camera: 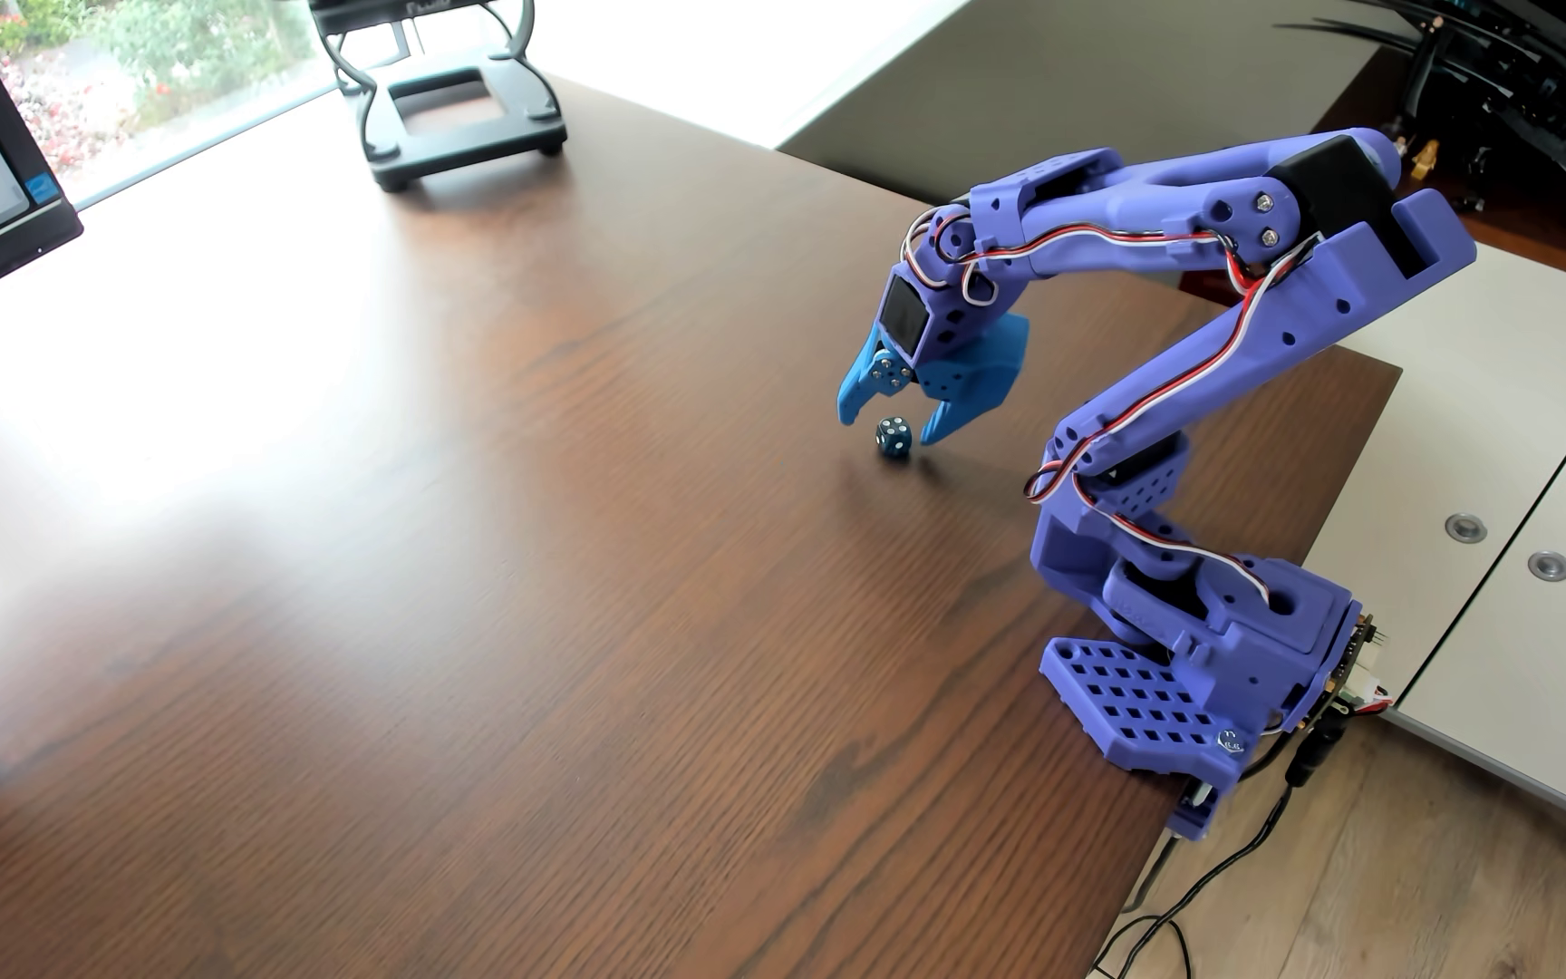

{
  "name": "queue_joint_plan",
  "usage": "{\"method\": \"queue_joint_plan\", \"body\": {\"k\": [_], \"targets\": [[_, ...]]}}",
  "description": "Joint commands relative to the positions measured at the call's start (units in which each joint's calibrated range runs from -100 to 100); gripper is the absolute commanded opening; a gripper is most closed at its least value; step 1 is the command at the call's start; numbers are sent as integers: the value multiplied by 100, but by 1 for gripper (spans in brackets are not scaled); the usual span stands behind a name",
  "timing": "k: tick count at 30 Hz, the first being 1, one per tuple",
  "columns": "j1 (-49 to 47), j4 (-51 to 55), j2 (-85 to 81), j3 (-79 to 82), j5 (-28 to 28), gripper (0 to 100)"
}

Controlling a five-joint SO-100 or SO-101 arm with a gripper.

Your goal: Grab the blue dice

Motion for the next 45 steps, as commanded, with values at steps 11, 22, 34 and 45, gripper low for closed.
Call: {"method": "queue_joint_plan", "body": {"k": [11,22,34,45], "targets": [[-56,-38,9,-448,32,6],[-32,-38,135,-503,32,2],[-711,971,-1816,-1542,-1046,2],[-1537,3074,-5575,-3495,-1981,2]]}}
